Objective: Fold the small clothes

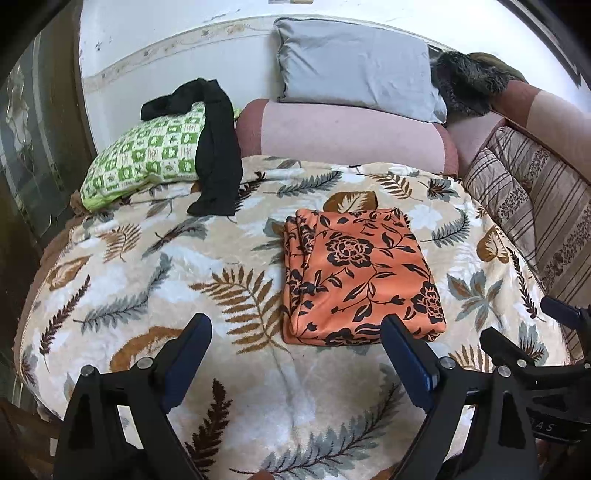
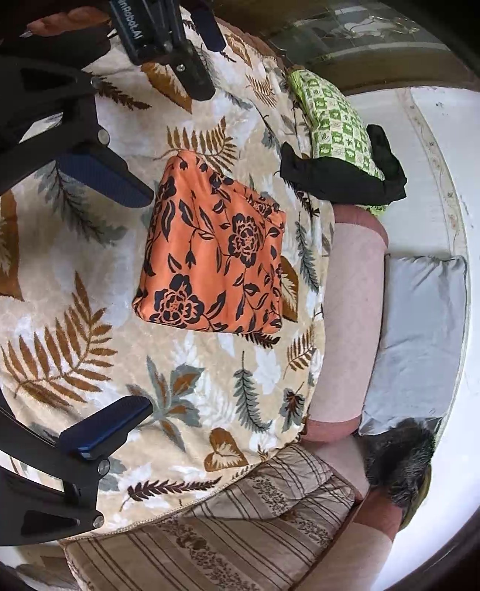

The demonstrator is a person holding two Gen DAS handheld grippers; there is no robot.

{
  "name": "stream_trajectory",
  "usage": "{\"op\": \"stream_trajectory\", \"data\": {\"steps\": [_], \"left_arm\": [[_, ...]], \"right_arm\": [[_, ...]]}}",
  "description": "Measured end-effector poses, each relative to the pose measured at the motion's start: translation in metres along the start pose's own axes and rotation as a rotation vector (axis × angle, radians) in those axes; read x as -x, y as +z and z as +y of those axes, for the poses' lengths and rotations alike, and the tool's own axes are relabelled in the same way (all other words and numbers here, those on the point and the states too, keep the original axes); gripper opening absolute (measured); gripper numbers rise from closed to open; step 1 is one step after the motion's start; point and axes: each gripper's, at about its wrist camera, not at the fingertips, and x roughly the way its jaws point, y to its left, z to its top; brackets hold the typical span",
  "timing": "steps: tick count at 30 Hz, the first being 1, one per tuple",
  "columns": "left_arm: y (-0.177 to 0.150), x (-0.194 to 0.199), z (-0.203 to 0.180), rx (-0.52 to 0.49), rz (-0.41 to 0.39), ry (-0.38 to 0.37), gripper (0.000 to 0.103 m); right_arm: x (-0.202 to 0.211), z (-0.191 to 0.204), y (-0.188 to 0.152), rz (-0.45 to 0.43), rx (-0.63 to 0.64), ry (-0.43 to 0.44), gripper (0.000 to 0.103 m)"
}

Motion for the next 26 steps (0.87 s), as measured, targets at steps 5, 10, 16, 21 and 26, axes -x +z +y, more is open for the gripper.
{"op": "stream_trajectory", "data": {"steps": [5,10,16,21,26], "left_arm": [[0.003,0.003,-0.006,-0.036,-0.016,0.072,0.093],[0.007,0.002,-0.003,-0.023,-0.019,0.058,0.093],[0.009,-0.003,0.0,0.004,-0.002,0.035,0.094],[0.012,-0.005,-0.002,-0.004,-0.015,0.035,0.094],[0.02,-0.009,-0.002,-0.005,-0.03,0.043,0.094]], "right_arm": [[0.0,0.0,0.004,-0.009,-0.016,-0.013,0.103],[-0.004,0.003,0.005,-0.007,-0.011,-0.011,0.103],[-0.009,0.006,0.007,-0.001,-0.013,-0.007,0.103],[-0.013,0.007,0.01,0.002,-0.013,-0.001,0.103],[-0.022,0.007,0.015,0.008,-0.009,0.001,0.103]]}}
